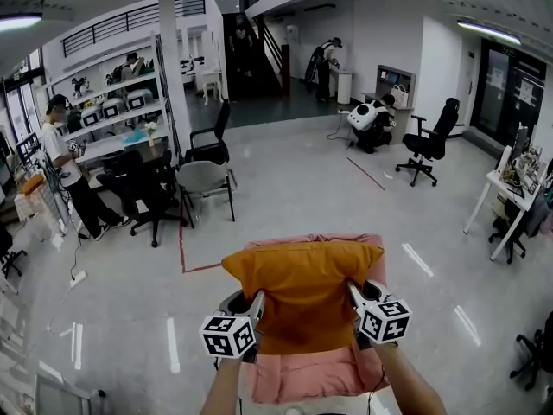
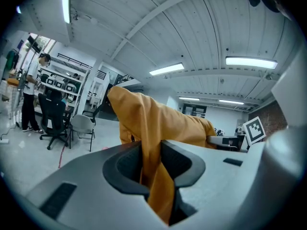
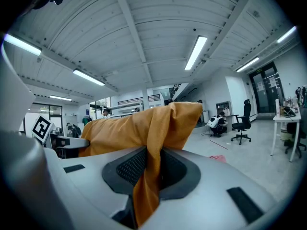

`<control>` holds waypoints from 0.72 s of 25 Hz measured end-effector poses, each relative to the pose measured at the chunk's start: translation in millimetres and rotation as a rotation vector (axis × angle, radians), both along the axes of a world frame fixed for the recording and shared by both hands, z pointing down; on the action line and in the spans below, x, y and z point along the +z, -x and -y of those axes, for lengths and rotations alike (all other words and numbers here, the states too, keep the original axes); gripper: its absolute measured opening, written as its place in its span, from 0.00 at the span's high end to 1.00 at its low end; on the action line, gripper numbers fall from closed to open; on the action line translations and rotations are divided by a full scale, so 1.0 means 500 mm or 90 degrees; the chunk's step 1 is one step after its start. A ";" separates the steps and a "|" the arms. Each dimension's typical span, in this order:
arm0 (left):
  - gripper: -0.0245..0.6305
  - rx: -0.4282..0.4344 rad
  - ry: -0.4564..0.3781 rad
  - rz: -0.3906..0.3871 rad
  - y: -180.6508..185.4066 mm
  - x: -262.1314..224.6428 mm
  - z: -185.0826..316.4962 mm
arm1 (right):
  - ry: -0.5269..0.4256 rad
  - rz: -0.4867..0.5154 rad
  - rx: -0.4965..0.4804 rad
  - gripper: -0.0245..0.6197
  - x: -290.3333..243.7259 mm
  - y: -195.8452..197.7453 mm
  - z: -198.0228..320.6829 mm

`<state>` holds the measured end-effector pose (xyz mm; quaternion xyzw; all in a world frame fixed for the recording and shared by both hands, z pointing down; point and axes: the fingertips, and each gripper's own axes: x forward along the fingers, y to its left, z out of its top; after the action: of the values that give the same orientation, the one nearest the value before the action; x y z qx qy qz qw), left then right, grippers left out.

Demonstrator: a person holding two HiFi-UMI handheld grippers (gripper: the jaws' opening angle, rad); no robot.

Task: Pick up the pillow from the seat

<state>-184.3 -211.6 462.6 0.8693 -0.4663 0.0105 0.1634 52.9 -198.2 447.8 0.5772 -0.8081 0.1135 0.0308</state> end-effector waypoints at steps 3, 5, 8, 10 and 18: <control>0.80 -0.002 -0.008 0.000 0.000 -0.009 0.000 | -0.011 0.001 -0.001 0.83 -0.009 -0.001 -0.001; 0.80 -0.004 -0.016 0.000 0.000 -0.016 0.000 | -0.018 0.001 -0.002 0.83 -0.015 -0.001 -0.001; 0.80 -0.006 -0.027 0.001 -0.009 -0.029 -0.006 | -0.026 0.004 -0.001 0.83 -0.027 -0.009 -0.009; 0.80 -0.007 -0.031 0.000 -0.015 -0.039 -0.013 | -0.031 0.003 0.001 0.83 -0.040 -0.016 -0.017; 0.80 -0.009 -0.038 -0.003 -0.048 -0.053 -0.062 | -0.046 0.007 0.001 0.83 -0.059 -0.048 -0.065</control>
<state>-160.3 -180.7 436.0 0.8704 -0.4724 -0.0068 0.1387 77.0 -165.8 418.5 0.5781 -0.8112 0.0875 0.0054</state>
